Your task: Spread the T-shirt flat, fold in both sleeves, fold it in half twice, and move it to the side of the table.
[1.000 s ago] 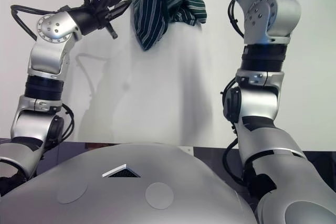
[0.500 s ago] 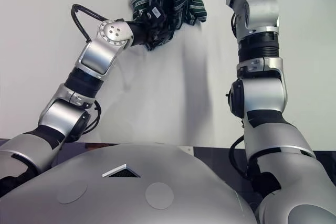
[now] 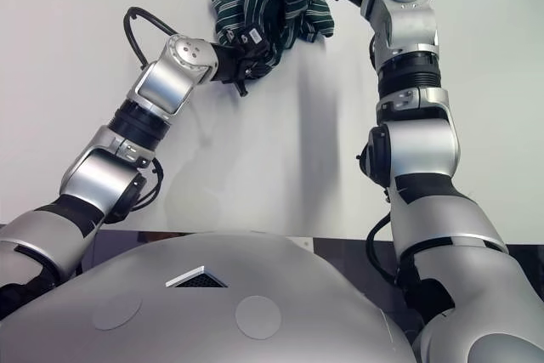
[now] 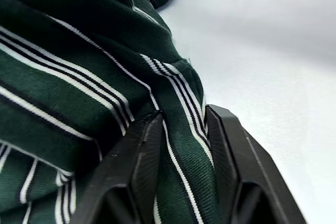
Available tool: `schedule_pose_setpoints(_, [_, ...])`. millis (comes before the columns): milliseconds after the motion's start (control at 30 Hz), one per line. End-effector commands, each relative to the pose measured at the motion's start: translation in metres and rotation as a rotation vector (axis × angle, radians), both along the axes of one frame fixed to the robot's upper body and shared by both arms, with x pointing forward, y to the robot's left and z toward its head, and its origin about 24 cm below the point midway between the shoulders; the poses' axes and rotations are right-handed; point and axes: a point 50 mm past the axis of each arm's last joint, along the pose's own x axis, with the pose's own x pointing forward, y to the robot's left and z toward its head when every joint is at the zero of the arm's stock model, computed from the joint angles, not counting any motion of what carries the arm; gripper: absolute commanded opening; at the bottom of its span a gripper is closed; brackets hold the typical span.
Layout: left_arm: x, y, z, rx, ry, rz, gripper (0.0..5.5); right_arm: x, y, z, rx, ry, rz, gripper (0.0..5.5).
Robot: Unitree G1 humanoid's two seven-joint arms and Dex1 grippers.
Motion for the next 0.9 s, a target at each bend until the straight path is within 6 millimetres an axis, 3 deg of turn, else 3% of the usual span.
schedule_pose_setpoints(33, [-0.012, 0.042, -0.044, 0.135, 0.134, 0.100, 0.64, 0.003, -0.003, 0.014, -0.004, -0.047, 0.001, 0.00])
schedule_pose_setpoints(133, [-0.005, 0.060, -0.039, 0.093, 0.123, 0.166, 0.12, 0.002, -0.012, 0.018, -0.004, -0.061, -0.005, 0.00])
schedule_pose_setpoints(200, [0.007, 0.073, -0.018, -0.014, 0.046, 0.184, 0.01, 0.001, -0.021, 0.022, 0.004, -0.071, -0.019, 0.00])
schedule_pose_setpoints(333, [0.040, 0.104, 0.058, -0.264, -0.164, 0.237, 0.01, 0.001, -0.041, 0.039, 0.041, -0.115, -0.050, 0.00])
schedule_pose_setpoints(400, [0.064, 0.125, 0.109, -0.380, -0.265, 0.308, 0.01, 0.005, -0.043, 0.058, 0.066, -0.165, -0.049, 0.00])
schedule_pose_setpoints(467, [0.081, 0.139, 0.142, -0.448, -0.326, 0.375, 0.01, 0.010, -0.042, 0.074, 0.069, -0.206, -0.045, 0.00])
schedule_pose_setpoints(633, [0.110, 0.137, 0.215, -0.554, -0.471, 0.493, 0.01, 0.028, -0.035, 0.130, 0.045, -0.330, -0.111, 0.00])
schedule_pose_setpoints(900, [0.114, 0.125, 0.274, -0.477, -0.667, 0.574, 0.01, 0.036, -0.031, 0.200, 0.000, -0.476, -0.292, 0.00])
